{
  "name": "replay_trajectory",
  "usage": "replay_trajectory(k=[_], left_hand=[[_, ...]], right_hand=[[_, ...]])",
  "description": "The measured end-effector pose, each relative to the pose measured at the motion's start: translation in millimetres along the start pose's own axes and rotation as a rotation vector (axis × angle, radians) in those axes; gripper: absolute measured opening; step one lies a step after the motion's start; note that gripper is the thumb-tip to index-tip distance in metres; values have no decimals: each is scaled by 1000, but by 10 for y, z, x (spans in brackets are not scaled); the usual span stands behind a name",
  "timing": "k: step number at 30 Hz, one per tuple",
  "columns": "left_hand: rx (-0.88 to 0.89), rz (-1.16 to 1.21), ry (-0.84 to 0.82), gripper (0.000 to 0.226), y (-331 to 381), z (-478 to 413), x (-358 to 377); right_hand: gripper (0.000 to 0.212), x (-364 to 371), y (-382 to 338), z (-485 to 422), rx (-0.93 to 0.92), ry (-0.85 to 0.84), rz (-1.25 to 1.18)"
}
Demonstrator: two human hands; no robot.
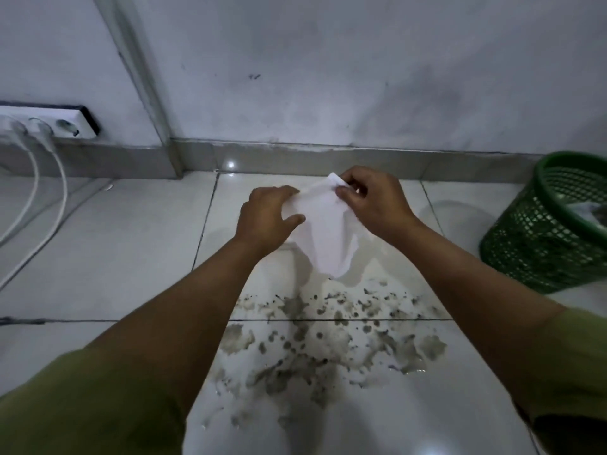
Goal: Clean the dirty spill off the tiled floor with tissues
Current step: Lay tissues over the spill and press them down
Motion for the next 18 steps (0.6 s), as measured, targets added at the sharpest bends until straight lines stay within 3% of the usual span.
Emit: replay_trajectory(k=[2,4,7,11,18], left_hand=[[25,-63,-5,25,98,30,-36],[-1,-72,5,15,193,78,-40],[-26,-49,15,15,376,154,12],[-94,141,9,11,587,203,189],[-64,226,97,13,926,288,584]], right_hand=[[9,-144,55,61,39,11,61],[12,-281,128,135,80,53,129],[13,-418,303,235,160,89,129],[10,-468,617,320,327,124,-85],[6,-681,1040,535,233,229,-79]])
Point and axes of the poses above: each hand's wrist, its own z-axis away from the middle knuckle, its own x-axis out of the palm, y = z × x, the point moved 4 cm from there along -z, towards the middle knuckle, and after that the axes turned 3 degrees about y, right-handed, at the moved point
